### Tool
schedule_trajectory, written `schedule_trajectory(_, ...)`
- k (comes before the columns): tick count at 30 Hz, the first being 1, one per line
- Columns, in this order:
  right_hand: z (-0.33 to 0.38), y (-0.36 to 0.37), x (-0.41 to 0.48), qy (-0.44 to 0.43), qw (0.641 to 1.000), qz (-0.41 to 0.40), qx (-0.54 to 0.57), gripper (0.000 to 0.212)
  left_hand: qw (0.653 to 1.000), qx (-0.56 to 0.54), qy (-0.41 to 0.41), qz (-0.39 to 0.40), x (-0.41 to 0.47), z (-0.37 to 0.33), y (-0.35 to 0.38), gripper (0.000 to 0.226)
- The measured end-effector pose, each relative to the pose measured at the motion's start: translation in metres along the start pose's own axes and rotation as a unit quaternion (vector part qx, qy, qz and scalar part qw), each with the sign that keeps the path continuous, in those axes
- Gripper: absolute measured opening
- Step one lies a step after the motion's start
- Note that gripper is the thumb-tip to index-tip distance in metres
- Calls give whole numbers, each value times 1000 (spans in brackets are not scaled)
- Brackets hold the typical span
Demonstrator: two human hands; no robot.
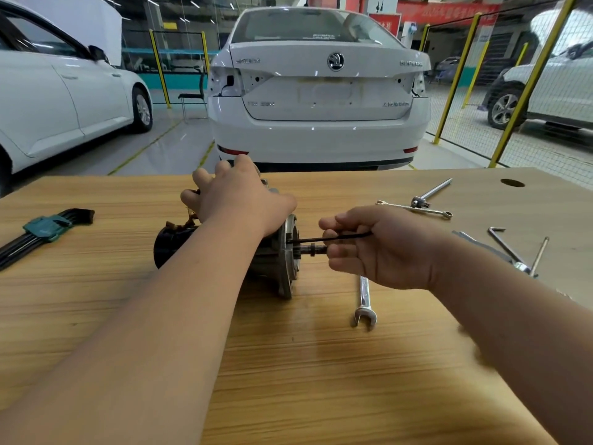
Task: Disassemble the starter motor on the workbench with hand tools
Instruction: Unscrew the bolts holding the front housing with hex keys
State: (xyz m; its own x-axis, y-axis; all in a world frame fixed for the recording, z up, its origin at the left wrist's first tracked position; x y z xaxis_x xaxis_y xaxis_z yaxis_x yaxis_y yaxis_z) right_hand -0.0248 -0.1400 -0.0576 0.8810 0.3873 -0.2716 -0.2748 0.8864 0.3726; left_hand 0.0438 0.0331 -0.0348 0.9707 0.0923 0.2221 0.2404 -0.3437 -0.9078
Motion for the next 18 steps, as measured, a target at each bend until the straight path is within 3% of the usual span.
schedule_trajectory(2,6,-7,1,18,990,25,-141,23,1000,1,2,2,0,1,1,73)
schedule_trajectory(6,25,-10,0,116,929,72,-344,26,1000,1,4,-3,1,1,2,70)
schedule_trajectory(9,36,-9,3,137,899,77,-408,26,1000,0,6,-7,2,2,4,70)
schedule_trajectory(13,43,-9,3,97,856,76,-502,30,1000,-1,8,-7,2,2,4,68)
schedule_trajectory(16,39,-5,-4,25,784,34,-620,28,1000,-4,8,-3,1,2,3,68)
schedule_trajectory(17,36,-3,-7,-10,739,10,-674,26,1000,-4,7,-2,1,2,2,68)
schedule_trajectory(18,33,-1,-9,-53,670,-11,-740,24,1000,-3,6,-2,1,2,2,67)
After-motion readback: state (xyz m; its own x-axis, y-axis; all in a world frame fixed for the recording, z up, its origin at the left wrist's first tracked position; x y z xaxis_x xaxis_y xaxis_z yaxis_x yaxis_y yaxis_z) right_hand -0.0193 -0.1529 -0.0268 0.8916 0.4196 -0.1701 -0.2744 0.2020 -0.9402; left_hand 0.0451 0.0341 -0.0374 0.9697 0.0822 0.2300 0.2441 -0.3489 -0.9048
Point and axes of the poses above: each hand's wrist, its own x-axis towards the middle knuckle, its own y-axis out of the palm, z = x × y, the point moved 1 cm from there along x, towards the middle knuckle, and after that the axes turned 5 degrees about z, right-handed, at the moved point
